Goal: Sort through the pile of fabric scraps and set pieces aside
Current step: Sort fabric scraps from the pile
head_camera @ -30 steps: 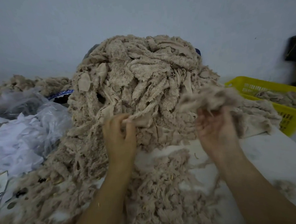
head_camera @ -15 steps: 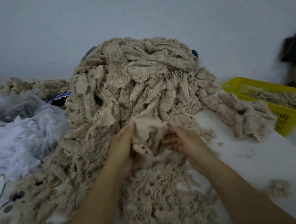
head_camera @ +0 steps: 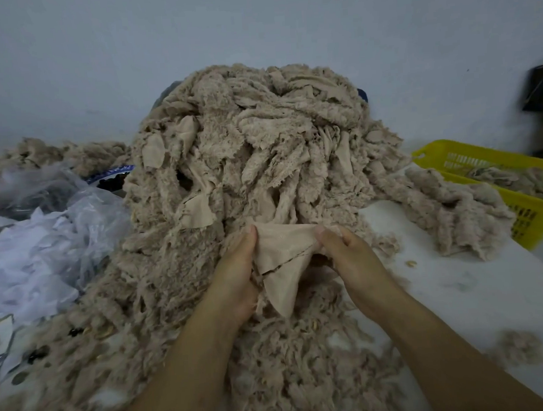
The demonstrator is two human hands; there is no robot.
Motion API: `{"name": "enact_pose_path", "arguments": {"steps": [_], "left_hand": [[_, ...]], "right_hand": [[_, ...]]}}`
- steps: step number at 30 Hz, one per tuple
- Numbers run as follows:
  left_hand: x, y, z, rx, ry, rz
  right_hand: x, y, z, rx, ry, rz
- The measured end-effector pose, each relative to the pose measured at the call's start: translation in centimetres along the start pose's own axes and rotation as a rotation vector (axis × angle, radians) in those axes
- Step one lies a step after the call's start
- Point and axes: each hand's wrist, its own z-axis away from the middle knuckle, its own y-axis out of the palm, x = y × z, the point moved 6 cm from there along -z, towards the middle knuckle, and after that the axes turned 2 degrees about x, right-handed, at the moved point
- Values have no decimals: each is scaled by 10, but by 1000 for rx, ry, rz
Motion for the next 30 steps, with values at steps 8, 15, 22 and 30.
{"name": "enact_pose_path", "arguments": {"steps": [8, 15, 22, 30], "left_hand": [[1, 20, 13, 195, 49, -330], [0, 14, 12, -11, 59, -97], [-27, -33, -3, -122, 121, 347], [-14, 10, 14, 47, 168, -4]], "right_hand": [[10, 17, 12, 177, -69, 95], [12, 35, 18, 276, -80, 104], [17, -19, 4, -71, 97, -236], [6, -4, 11, 47, 55, 375]]}}
